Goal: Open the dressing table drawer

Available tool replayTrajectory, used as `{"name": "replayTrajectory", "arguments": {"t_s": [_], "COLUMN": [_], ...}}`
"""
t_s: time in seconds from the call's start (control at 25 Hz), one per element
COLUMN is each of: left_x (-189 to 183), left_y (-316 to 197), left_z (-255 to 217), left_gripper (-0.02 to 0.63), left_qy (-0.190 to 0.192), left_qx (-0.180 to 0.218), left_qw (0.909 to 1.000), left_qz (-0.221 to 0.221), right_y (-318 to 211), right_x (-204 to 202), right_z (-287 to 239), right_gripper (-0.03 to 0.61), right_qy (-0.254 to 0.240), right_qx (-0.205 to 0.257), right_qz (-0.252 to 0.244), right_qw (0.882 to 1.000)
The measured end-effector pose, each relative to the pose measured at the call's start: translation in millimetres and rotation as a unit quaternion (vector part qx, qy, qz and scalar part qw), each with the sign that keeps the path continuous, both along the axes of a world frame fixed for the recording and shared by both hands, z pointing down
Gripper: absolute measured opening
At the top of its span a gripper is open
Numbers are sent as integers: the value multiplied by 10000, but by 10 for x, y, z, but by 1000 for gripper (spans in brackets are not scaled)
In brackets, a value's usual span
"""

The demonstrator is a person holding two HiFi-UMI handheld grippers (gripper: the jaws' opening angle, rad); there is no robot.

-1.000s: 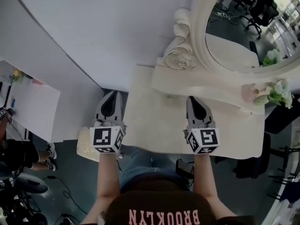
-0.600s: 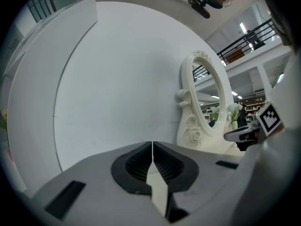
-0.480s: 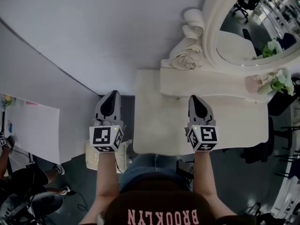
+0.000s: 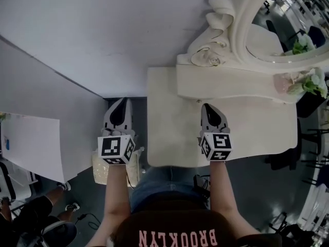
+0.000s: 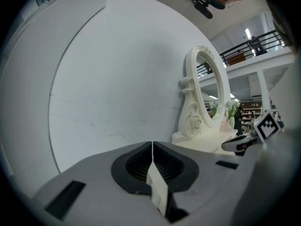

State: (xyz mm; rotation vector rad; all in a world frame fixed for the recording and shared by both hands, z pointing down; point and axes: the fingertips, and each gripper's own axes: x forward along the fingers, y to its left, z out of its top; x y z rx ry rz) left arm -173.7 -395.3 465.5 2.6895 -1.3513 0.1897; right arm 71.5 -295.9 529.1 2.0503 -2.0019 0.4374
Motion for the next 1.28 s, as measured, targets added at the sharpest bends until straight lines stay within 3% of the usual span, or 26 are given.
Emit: {"name": "replayTrajectory", "arguments": {"t_s": [0.2,0.28,0.64,1.28], "left_x": [14,-8,-57,-97], "left_y": [-14,-17,-73,-59], "left_z": [179,230,346,426], "left_gripper": [8,8,8,8], "left_qy": [-31,-41,-90,-138], "left_qx": [-67,-110,-228,-332], "left_qw": [10000,9999,9997,9993], "left_qz": [35,17,-50,-58], "right_y": [-9,-33,-245,-254], "right_x": [4,10,74,94], "right_z": [335,460,778,873], "right_gripper": [8,80,104,81], "right_qy": [-43,-56,-32,113], "right_qx": [-310,-456,-826,-959], "right_qz": [49,79,380,487], "right_qw": [9995,9989,9959,9941]}}
